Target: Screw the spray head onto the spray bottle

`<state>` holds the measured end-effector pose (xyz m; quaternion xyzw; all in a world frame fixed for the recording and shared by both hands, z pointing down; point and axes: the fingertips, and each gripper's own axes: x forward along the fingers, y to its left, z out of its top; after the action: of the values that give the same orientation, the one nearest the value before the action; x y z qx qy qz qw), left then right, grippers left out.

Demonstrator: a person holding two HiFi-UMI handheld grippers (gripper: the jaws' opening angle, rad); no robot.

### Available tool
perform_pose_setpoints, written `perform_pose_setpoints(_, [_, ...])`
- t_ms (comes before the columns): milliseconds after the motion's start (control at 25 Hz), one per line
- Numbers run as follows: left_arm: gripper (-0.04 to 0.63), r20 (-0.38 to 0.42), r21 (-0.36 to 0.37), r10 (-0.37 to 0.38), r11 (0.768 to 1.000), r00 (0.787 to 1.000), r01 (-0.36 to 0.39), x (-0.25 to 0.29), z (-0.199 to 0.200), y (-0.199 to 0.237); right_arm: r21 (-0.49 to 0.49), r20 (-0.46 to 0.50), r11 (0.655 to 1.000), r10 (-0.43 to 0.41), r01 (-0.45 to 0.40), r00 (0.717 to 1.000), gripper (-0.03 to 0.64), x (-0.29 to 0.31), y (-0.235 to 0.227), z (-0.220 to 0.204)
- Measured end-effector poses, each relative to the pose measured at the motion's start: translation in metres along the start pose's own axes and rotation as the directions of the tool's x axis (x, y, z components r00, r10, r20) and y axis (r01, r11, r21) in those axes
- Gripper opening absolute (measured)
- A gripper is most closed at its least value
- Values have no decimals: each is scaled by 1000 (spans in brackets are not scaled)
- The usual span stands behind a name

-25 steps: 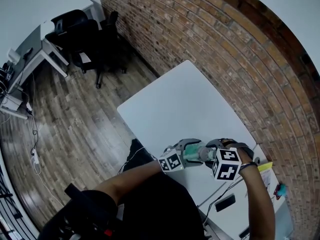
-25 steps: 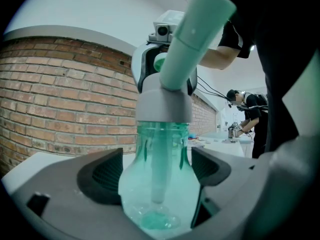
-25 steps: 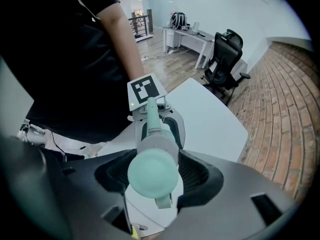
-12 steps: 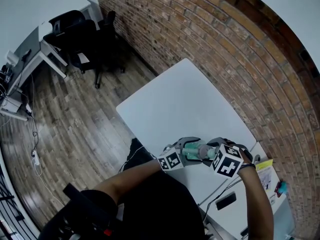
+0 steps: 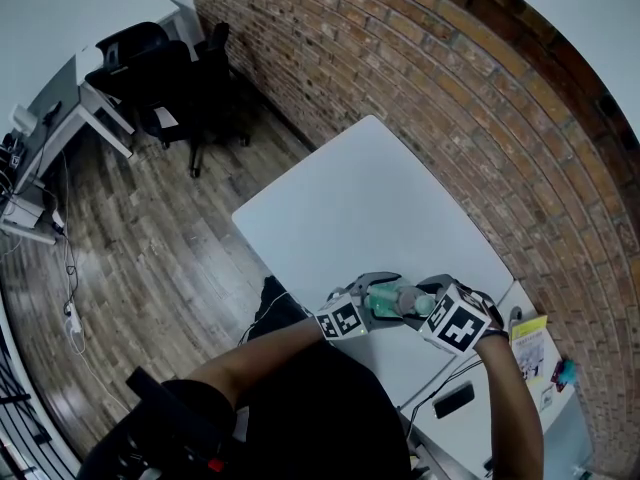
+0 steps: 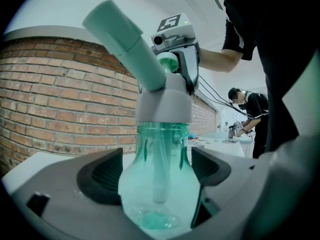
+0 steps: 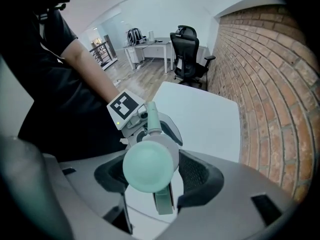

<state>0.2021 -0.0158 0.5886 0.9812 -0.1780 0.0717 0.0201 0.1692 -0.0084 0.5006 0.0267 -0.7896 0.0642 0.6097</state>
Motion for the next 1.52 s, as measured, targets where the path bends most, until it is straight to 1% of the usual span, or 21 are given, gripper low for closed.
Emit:
perform_pose_setpoints(320, [417, 11, 19, -5, 1000, 1000, 5, -1, 9, 1, -13, 17, 1000, -1, 1, 1000, 259, 0, 1, 0])
perform_pose_setpoints(520, [417, 11, 19, -11, 1000, 1000, 10, -1, 10, 0, -67, 48, 998, -9, 12, 999, 259, -8, 5, 7])
perform_pose_setpoints(600, [417, 11, 21, -9, 1000, 1000, 9, -1, 10, 0, -118, 53, 993, -7, 14, 999, 259, -15, 9, 12])
perform_pose_setpoints(680, [417, 11, 20, -8, 1000, 1000, 8, -1, 9, 0, -198, 29, 980, -14, 19, 1000, 259, -21, 11, 13])
perform_pose_setpoints(800, [417, 11, 20, -8, 1000, 1000, 8, 1, 9, 0, -321, -68, 947, -48, 24, 996, 259, -20, 12, 3])
perform_pose_setpoints(840, [417, 12, 20, -8, 1000, 1000, 7, 1, 9, 0, -352, -95, 936, -62, 25, 994, 259, -19, 12, 1])
perform_pose_setpoints(920, [417, 14, 20, -7, 1000, 1000, 7, 0, 9, 0, -398, -118, 917, -76, 23, 990, 259, -15, 12, -1])
perform_pose_setpoints(1120, [417, 10, 14, -6, 1000, 1000, 6, 0, 7, 0, -458, -142, 889, -68, -5, 988, 259, -10, 12, -2])
perform_pose_setpoints(1320, [417, 3, 5, -3, 1000, 1000, 3, 1, 3, 0, -494, -169, 870, -81, -13, 982, 259, -9, 7, -3])
perform_pose_setpoints(1520, [417, 1, -1, -4, 1000, 1000, 4, 1, -1, -1, -532, -190, 846, -74, -39, 979, 259, -4, 10, -2])
